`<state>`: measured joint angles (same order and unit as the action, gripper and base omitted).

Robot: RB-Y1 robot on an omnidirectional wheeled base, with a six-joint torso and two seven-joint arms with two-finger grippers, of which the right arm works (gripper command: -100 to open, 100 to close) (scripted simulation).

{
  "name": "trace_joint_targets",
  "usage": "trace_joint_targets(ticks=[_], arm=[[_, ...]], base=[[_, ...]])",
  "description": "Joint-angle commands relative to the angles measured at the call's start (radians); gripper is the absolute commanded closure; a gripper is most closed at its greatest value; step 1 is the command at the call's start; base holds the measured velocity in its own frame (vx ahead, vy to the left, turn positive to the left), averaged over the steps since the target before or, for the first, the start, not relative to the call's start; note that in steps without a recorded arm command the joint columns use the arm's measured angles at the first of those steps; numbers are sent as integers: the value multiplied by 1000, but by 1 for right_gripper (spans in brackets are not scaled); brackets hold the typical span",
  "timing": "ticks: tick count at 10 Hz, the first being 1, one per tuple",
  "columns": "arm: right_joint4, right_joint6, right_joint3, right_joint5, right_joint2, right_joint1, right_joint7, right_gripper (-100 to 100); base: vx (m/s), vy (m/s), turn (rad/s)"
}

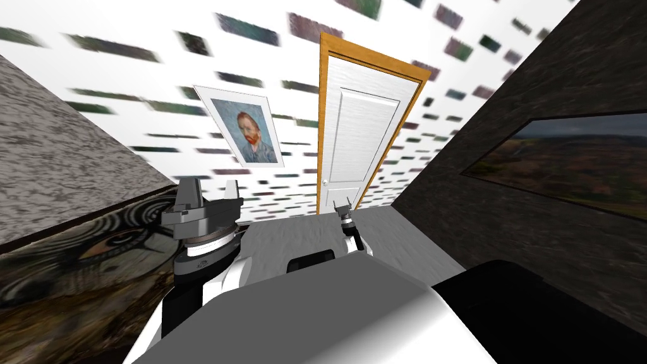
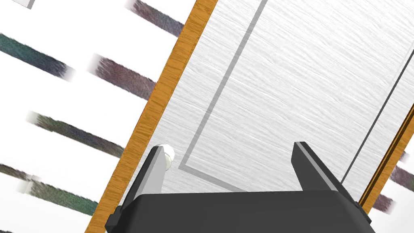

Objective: Pull the door open

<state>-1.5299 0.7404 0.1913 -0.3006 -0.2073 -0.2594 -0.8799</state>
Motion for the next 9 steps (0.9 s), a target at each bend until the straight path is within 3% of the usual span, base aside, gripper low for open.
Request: trace_joint_targets(ticks=[1, 9], arm=[[42, 8, 8, -14, -10, 10, -45, -100], [249, 35, 44, -78, -50, 75, -240, -100]], base=[[87, 43, 16], [104, 20, 14]])
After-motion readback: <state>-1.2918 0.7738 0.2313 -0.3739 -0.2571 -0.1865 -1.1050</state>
